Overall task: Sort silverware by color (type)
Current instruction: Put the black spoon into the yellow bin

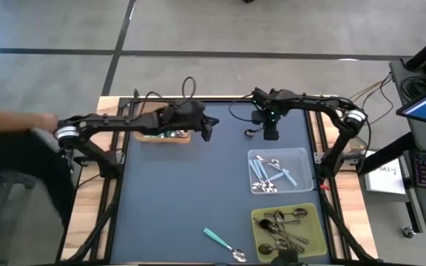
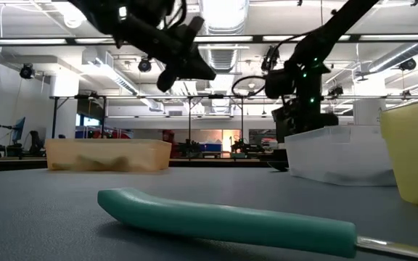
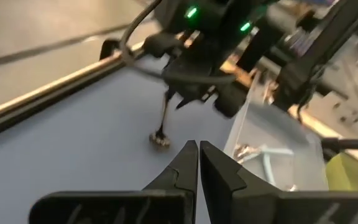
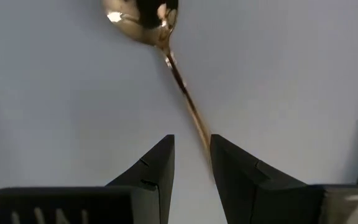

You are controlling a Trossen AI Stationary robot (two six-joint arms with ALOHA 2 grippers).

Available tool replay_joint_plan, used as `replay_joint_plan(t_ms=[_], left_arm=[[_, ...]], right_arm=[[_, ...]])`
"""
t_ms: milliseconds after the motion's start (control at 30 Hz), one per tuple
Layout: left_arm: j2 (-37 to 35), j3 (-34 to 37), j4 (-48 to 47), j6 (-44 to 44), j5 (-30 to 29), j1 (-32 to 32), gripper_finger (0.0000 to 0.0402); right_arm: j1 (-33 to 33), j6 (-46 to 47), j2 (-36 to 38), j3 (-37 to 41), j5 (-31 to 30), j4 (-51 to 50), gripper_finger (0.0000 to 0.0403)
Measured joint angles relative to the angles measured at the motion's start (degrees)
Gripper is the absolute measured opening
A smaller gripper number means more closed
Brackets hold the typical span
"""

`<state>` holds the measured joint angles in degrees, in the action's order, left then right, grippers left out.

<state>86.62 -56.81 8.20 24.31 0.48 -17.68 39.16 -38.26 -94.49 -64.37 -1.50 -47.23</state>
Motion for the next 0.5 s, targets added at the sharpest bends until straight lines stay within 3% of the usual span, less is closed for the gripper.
replay_joint_plan(t_ms=[100,500], left_arm=[[-1.33,2.83,5.07,-0.4,-0.01,-0.11,0.0],[-1.5,3.19,5.71,-7.33,0.03,-2.0,0.0]], right_arm=[[0.0,-0.75,-2.75,-1.64,-0.01,0.02,0.0095],[0.0,-1.24,-10.49,-6.15,-0.1,-0.29,0.0095]])
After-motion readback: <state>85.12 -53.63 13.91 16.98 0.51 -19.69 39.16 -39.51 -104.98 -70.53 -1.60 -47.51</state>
